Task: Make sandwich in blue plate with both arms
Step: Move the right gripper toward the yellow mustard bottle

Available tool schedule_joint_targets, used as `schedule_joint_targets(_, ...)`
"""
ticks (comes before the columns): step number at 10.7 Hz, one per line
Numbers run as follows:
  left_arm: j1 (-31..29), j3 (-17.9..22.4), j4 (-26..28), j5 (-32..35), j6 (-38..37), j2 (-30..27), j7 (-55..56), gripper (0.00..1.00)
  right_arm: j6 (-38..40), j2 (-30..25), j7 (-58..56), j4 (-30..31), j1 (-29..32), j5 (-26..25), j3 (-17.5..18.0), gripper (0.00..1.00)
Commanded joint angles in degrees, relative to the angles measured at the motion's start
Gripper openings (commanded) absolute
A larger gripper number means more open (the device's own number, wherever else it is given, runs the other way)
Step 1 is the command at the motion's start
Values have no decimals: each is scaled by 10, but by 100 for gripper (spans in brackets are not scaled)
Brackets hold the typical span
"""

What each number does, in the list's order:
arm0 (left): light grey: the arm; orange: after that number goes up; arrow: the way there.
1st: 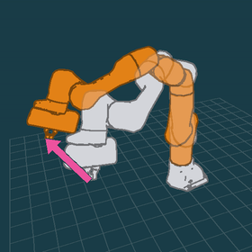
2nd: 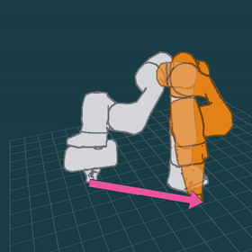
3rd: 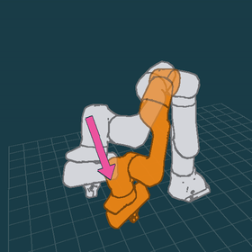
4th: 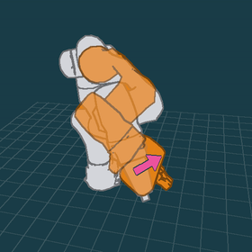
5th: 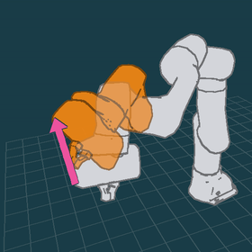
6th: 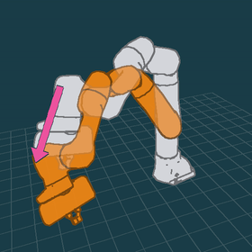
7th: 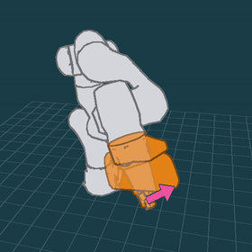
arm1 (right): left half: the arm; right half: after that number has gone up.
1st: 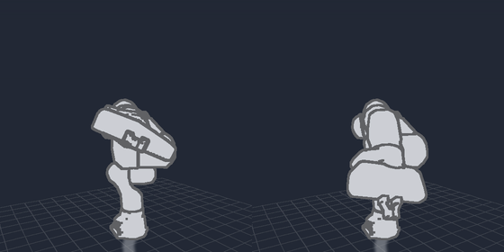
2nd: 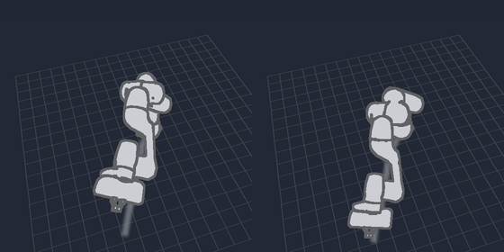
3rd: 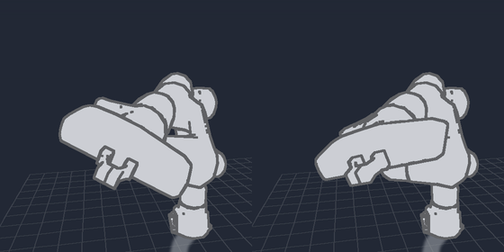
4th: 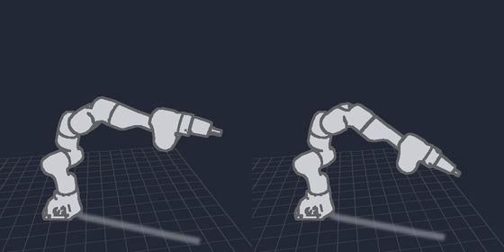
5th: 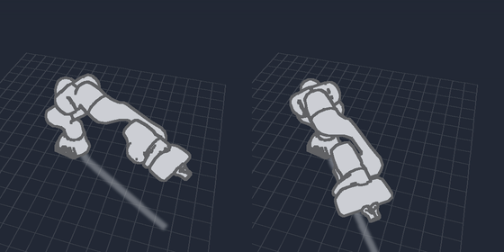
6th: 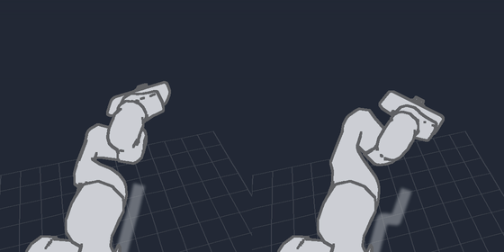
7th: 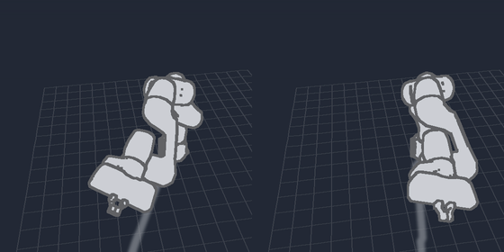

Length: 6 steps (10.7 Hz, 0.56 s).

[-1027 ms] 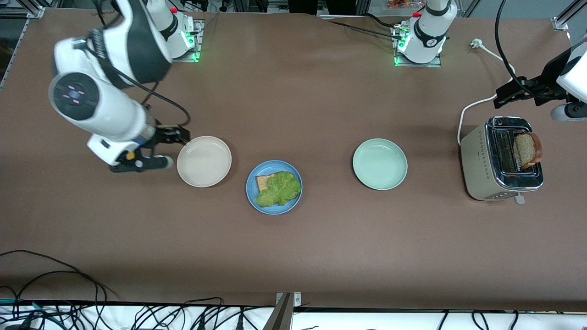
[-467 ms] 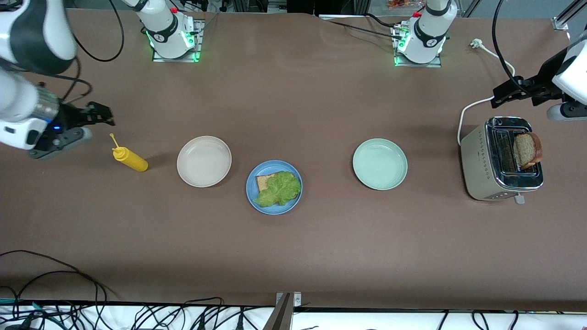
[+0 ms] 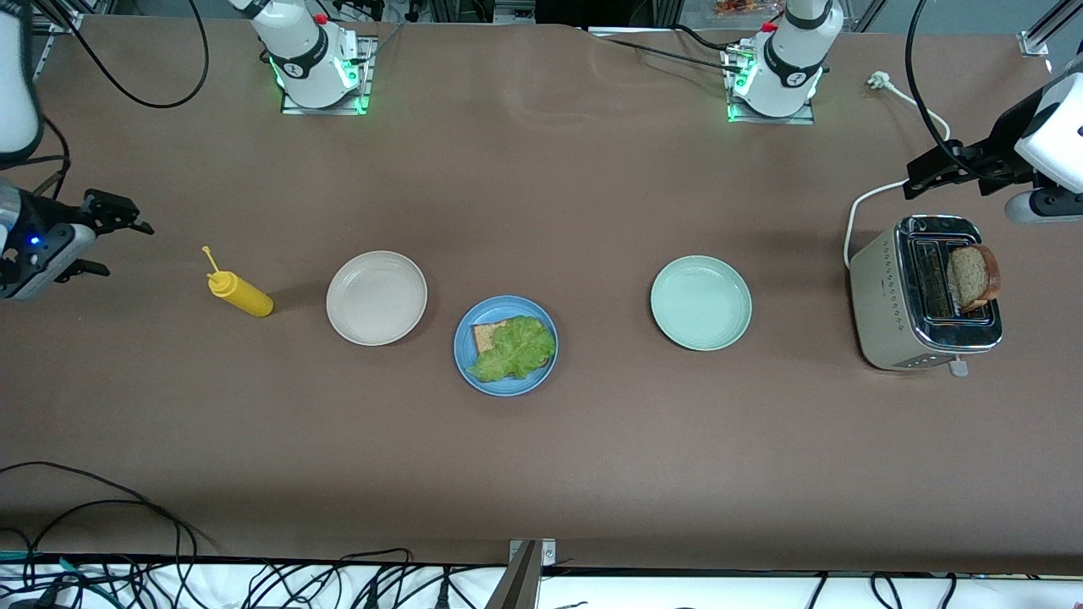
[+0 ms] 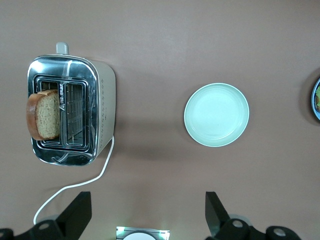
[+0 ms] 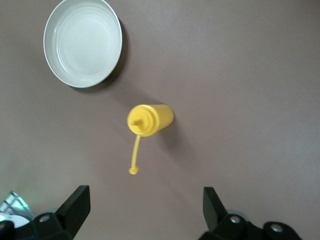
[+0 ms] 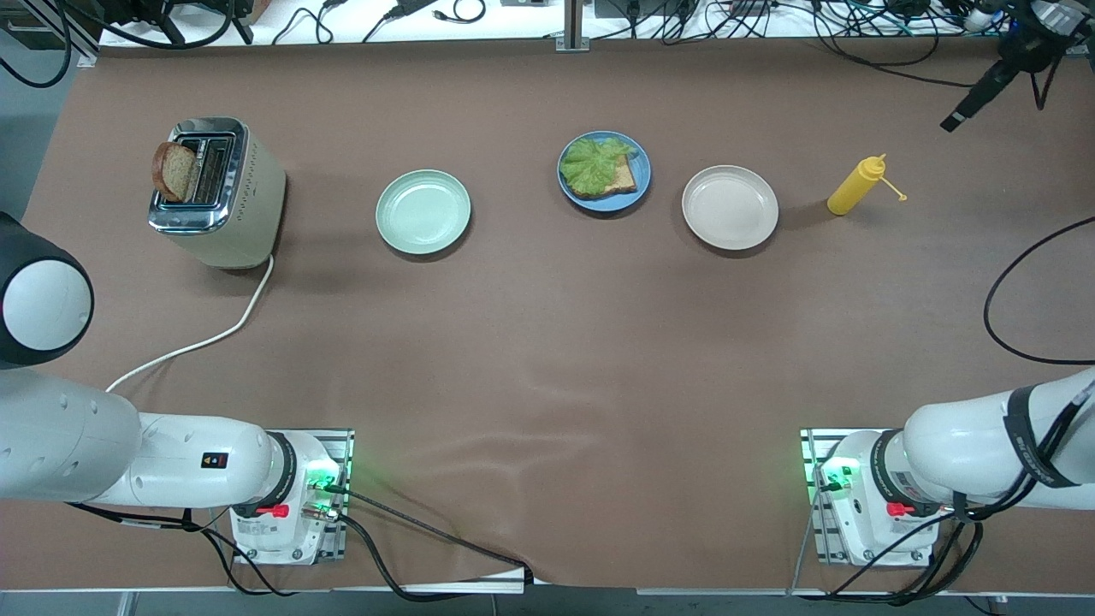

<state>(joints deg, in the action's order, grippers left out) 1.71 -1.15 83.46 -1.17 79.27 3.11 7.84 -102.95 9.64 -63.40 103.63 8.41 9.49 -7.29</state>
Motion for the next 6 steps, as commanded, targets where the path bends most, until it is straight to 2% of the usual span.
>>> schedule_joint_targets(1, 1, -3, -14, 8, -10, 3, 6, 100, -37, 67, -211, 2, 73, 106, 6, 100)
schedule_joint_targets(4, 2, -3, -14, 7, -10, 3, 6, 100, -53, 149, -455, -2, 122, 245, 4, 100)
schedule_joint_targets(6, 4, -25, -14, 9, -10, 3, 8, 100, -45, 202, -622, -4, 137, 350, -5, 100)
